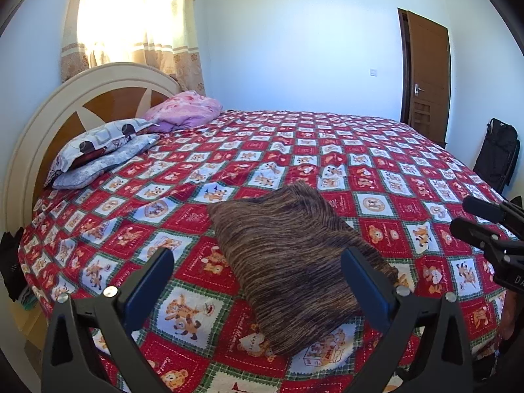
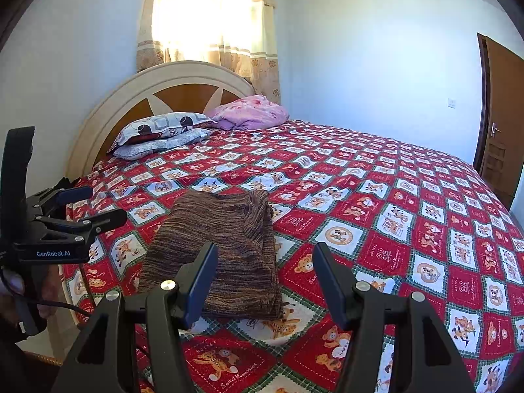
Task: Fold small clothes
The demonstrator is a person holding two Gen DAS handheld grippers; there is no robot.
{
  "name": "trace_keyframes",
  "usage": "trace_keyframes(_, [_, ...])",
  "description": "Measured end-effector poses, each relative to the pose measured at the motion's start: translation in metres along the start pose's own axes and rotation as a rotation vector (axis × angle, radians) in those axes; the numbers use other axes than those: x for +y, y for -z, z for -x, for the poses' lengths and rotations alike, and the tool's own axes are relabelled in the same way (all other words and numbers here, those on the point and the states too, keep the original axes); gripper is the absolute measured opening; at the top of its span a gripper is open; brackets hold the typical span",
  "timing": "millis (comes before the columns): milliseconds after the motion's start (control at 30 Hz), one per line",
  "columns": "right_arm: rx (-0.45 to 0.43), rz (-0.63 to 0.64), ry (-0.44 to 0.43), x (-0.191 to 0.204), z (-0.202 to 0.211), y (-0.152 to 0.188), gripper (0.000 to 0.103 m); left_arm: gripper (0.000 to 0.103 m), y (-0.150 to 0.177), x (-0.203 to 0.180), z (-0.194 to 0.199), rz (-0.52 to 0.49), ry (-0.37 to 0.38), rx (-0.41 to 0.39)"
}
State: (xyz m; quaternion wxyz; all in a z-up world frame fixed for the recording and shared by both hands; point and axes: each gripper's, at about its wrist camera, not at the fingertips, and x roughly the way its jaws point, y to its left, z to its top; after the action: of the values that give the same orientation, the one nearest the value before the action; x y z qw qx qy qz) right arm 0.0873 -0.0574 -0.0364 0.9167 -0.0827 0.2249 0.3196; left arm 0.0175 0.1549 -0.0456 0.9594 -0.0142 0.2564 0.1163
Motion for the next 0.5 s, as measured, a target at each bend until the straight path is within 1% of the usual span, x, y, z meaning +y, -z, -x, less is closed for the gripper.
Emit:
trace_keyframes(167, [-0.021,0.009,0.001,0.003,0.004,-0.001,0.061,0.103,-0.003,0.001,0.003,0.009,-0.018,-0.011])
trace_keyframes(400, [-0.058,0.015,0.000,0.005,0.012,-0.003,0.061,0.103,-0.005,0.009,0.001,0.042,-0.037,0.008])
trace_keyframes(500, [-0.068,0.022,-0.001,0.006,0.014,-0.003,0.061,0.103,-0.005,0.011,0.002,0.042,-0.045,-0.004])
